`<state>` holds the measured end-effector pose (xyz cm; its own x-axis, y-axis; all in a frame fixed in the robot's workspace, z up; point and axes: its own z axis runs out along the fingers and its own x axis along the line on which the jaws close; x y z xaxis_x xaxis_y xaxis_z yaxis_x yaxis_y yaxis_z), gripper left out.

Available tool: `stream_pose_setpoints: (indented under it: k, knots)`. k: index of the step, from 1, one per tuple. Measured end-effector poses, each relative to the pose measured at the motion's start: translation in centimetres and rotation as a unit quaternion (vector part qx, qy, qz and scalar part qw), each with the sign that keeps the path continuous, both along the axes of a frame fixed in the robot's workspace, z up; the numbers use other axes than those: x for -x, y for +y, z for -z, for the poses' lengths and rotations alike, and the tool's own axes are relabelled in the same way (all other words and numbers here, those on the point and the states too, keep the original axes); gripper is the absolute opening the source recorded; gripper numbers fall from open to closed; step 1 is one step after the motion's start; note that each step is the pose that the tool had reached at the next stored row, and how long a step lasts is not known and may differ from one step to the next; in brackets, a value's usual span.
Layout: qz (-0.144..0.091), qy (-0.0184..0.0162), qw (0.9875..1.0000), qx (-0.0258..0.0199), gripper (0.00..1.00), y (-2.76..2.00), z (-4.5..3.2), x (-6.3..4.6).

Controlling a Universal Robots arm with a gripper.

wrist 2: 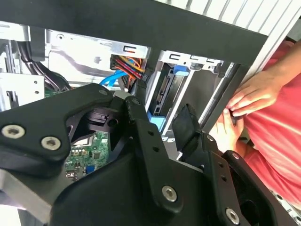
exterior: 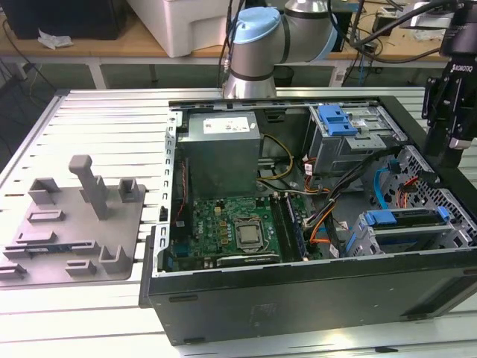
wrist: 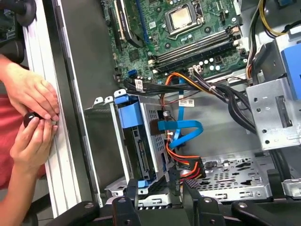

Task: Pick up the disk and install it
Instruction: 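Insert the first disk wire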

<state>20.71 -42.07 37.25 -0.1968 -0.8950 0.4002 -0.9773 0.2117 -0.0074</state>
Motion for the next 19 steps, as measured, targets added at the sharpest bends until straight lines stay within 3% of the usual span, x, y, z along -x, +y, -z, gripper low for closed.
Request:
stream_pose_setpoints:
  k: [3,6,8,9,10,15,17,19]
  knots:
    - [0.005,0.0017,1.0000,0.0016,0.50,0.32,0.15,0.0]
    - [0.010,0.0083,0.9999,0.0056,0.50,0.52,0.24,-0.1]
    - [0.011,0.0189,0.9997,0.0121,0.50,0.66,0.29,-0.1]
    - [0.011,0.0262,0.9995,0.0163,0.50,0.76,0.35,-0.3]
    - [0.011,0.0299,0.9993,0.0183,0.50,0.80,0.50,-0.5]
    - [0.011,0.0332,0.9992,0.0194,0.50,0.96,1.11,-1.2]
    - [0.011,0.0378,0.9990,0.0218,0.50,1.10,1.28,-1.3]
    - [0.011,0.0450,0.9986,0.0253,0.50,1.23,1.40,-1.5]
